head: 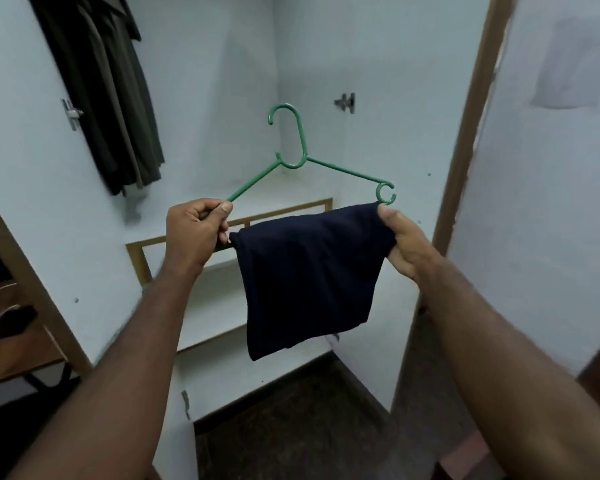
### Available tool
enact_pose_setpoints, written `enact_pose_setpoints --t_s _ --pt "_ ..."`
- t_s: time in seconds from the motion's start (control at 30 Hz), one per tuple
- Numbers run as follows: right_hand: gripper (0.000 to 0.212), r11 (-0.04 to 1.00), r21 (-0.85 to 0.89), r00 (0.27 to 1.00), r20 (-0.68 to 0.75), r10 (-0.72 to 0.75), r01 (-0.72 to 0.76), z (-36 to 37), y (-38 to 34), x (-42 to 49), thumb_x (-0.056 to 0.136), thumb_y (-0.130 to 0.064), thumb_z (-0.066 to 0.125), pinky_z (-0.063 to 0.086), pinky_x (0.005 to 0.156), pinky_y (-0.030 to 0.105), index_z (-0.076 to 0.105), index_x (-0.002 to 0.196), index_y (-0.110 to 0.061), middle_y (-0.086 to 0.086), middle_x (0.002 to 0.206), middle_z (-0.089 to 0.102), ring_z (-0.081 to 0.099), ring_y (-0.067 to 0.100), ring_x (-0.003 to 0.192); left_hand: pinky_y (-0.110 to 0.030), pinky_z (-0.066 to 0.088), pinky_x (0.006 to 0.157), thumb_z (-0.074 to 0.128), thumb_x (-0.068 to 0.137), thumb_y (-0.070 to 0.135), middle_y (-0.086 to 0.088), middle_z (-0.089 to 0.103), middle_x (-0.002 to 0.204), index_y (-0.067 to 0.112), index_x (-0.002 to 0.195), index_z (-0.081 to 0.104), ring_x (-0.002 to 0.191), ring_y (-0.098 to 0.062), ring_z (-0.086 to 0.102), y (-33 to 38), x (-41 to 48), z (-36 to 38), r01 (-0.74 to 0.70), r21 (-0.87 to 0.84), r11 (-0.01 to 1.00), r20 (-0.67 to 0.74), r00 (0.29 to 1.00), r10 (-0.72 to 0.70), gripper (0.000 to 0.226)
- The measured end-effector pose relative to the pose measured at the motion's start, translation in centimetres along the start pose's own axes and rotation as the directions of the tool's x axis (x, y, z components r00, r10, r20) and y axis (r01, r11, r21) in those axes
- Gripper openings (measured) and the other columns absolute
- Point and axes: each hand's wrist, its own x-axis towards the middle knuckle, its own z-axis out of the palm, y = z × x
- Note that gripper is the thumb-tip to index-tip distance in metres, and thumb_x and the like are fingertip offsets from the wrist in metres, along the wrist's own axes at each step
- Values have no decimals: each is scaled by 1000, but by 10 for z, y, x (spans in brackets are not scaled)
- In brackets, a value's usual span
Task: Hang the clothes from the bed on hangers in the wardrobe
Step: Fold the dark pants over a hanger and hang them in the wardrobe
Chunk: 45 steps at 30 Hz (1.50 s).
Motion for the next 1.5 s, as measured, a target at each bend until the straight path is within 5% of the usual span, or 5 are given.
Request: enact_pose_setpoints --t_s 0.43,0.67,1.0,1.27,1.5 --pt "10 991 131 999 26 -32 29 143 11 256 95 -14 60 56 73 36 59 85 -12 7 86 66 63 21 79 -20 45 46 77 80 7 0 59 53 8 75 69 44 -10 48 -22 194 -57 -48 -38 998 -347 937 32 9" --pt "25 927 369 997 -13 -71 71 205 -36 407 84 -2 67 59 81 46 66 108 2 19 108 70 68 29 93 -34 56 72 69 82 51 -8 69 84 13 91 63 76 -21 67 -41 321 -37 -38 -527 849 -296 945 -141 40" --pt "6 922 373 972 159 -172 102 277 -75 586 90 -7 65 60 80 38 67 93 -3 14 95 70 67 24 83 -31 59 73 72 88 17 -4 73 95 8 101 67 87 -17 72 -51 482 -11 -158 -45 986 -516 849 113 17" --pt "20 896 428 969 149 -197 116 370 -95 701 90 -6 65 59 64 35 62 107 3 13 92 66 64 23 75 -20 46 89 68 89 9 -5 60 118 15 156 4 102 -12 59 -31 598 -32 -338 324 883 -617 633 469 92" --pt "23 880 460 948 208 -239 120 455 -123 787 89 -9 65 57 79 45 68 110 -1 20 100 68 64 29 81 -28 44 102 67 90 13 -9 47 140 18 155 7 118 -19 56 10 687 -45 -417 579 701 -497 502 708 89"
